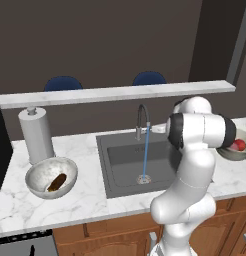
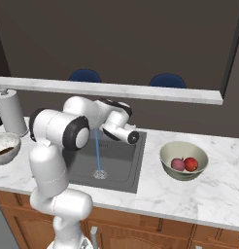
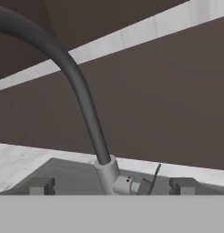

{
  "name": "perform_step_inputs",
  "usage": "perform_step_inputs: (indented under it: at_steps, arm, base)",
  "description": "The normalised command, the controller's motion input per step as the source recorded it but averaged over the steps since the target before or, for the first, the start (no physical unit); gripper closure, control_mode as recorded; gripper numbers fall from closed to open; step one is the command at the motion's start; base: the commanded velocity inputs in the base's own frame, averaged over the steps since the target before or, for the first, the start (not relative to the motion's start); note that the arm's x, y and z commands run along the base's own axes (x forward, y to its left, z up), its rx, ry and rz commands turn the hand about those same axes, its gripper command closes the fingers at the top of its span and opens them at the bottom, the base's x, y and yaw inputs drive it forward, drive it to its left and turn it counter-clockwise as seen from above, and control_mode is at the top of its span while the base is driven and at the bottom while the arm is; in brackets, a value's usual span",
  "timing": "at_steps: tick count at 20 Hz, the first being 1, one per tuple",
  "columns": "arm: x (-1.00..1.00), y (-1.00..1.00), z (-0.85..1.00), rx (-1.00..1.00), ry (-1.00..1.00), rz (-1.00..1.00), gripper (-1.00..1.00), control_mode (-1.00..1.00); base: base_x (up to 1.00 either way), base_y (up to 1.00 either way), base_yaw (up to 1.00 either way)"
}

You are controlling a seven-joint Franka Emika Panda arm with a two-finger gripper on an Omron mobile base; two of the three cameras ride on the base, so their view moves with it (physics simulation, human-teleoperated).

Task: Pick the onions from the sink and place them in one bowl. Place the sweet potato in the other bowl. Then turn off the sink faucet.

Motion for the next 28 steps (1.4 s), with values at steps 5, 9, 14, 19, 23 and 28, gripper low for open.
perform_step_inputs:
  at_steps: [5, 9, 14, 19, 23, 28]
  arm:
    - [0.13, 0.00, -0.13, 0.00, 0.00, 0.01, -1.00, -1.00]
    - [0.15, 0.00, -0.14, 0.00, 0.00, 0.00, -1.00, -1.00]
    - [0.17, 0.00, -0.11, 0.00, 0.00, 0.00, -1.00, -1.00]
    - [0.17, 0.00, -0.08, 0.00, 0.00, 0.00, -1.00, -1.00]
    - [0.20, 0.00, -0.08, 0.00, 0.00, 0.00, -1.00, -1.00]
    - [0.19, 0.00, -0.12, 0.00, 0.00, 0.00, -1.00, -1.00]
  base:
    - [0.00, 0.00, 0.00]
    - [0.00, 0.00, 0.00]
    - [0.00, 0.00, 0.00]
    - [0.00, 0.00, 0.00]
    - [0.00, 0.00, 0.00]
    - [0.00, 0.00, 0.00]
